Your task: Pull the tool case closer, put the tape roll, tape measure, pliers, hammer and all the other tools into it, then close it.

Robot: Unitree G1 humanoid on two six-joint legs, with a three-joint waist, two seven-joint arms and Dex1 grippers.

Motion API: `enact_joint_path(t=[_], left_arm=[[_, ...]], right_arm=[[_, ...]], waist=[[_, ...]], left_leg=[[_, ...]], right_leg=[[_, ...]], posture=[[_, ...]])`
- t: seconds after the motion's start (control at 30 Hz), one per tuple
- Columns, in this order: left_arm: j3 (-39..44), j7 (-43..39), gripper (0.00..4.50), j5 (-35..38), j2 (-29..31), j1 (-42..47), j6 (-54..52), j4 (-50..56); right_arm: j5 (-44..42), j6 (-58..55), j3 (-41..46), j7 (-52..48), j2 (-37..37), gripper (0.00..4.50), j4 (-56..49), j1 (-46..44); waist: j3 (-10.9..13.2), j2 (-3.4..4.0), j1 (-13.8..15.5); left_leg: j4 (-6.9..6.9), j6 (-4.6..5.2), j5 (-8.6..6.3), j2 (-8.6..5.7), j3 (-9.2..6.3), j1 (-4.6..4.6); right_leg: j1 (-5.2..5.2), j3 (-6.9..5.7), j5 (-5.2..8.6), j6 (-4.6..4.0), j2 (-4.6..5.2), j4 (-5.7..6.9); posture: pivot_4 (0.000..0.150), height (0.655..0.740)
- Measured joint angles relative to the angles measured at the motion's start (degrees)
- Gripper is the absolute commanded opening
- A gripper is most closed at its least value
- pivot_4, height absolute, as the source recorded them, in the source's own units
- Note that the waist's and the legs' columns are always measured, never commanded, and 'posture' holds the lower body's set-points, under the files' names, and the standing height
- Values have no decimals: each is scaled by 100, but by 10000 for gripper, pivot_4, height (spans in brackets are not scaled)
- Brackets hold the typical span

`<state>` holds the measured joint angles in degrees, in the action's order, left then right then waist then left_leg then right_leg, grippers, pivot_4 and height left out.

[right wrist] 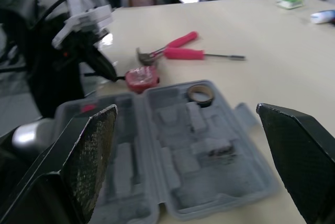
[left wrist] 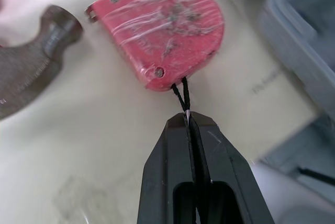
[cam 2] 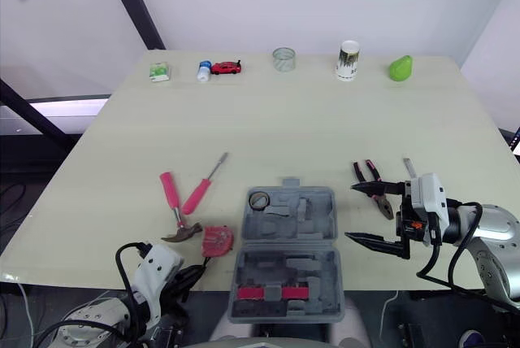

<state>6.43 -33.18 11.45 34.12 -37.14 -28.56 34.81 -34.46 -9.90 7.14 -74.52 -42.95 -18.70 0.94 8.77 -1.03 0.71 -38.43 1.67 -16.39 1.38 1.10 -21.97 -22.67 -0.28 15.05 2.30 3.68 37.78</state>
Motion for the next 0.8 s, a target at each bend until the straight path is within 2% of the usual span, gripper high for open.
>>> enact_joint_path(t=[0.07,0.17,0.2,0.27,0.3,0.4,0.43,0.47,0.67,0.8], left_arm=[[21,-41,955,9,-2,27,37,0],[17,-119,8082,126,-54,98,37,1],[17,-172,14065,169,-51,101,34,1],[16,-259,21518,232,-32,91,34,2],[25,-317,27565,261,-26,91,40,2],[191,-495,40892,470,49,98,52,3],[221,-515,43133,481,64,98,52,3],[303,-585,44276,528,132,97,60,3],[667,-1683,44276,851,841,101,637,-46],[764,-2288,44276,899,1122,619,1255,-484]], right_arm=[[46,32,-39,-21,0,45000,-1,-34],[131,112,-154,-27,1,45000,-1,-78],[141,130,-184,-23,12,45000,-1,-78],[148,139,-185,-11,15,45000,-1,-79],[156,145,-185,3,19,45000,-1,-84],[180,152,-190,32,56,45000,1,-99],[182,153,-190,34,58,45000,1,-100],[195,156,-190,41,62,45000,2,-101],[321,298,-190,119,122,45000,121,-120],[359,324,-225,143,148,45000,133,-158]], waist=[[1,1,5],[3,-3,12],[4,-4,9],[4,-4,8],[4,-3,7],[5,-4,7],[5,-4,7],[5,-4,7],[5,-3,10],[8,2,10]], left_leg=[[0,0,0,0,1,0],[-1,0,0,-1,1,-1],[-1,0,0,-2,1,-1],[-1,1,0,-1,1,-1],[-1,1,0,-1,1,-1],[-1,1,0,1,0,-1],[-1,1,0,1,0,0],[-1,1,0,1,0,0],[-1,1,0,-1,3,0],[-1,1,0,-2,4,0]], right_leg=[[0,-3,0,0,-3,0],[1,-6,1,0,-9,-2],[1,-5,0,0,-9,-3],[1,-6,-1,3,-8,-3],[0,-6,-1,2,-9,-3],[0,-6,1,0,-6,-2],[1,-6,1,0,-6,-2],[1,-6,1,-1,-8,-2],[0,-7,1,-2,-17,-3],[1,-7,1,-1,-23,-2]], posture=[[1500,7400],[1500,7400],[1500,7400],[1500,7400],[1500,7400],[1500,7400],[1500,7400],[1500,7400],[1500,7400],[1500,7400]])
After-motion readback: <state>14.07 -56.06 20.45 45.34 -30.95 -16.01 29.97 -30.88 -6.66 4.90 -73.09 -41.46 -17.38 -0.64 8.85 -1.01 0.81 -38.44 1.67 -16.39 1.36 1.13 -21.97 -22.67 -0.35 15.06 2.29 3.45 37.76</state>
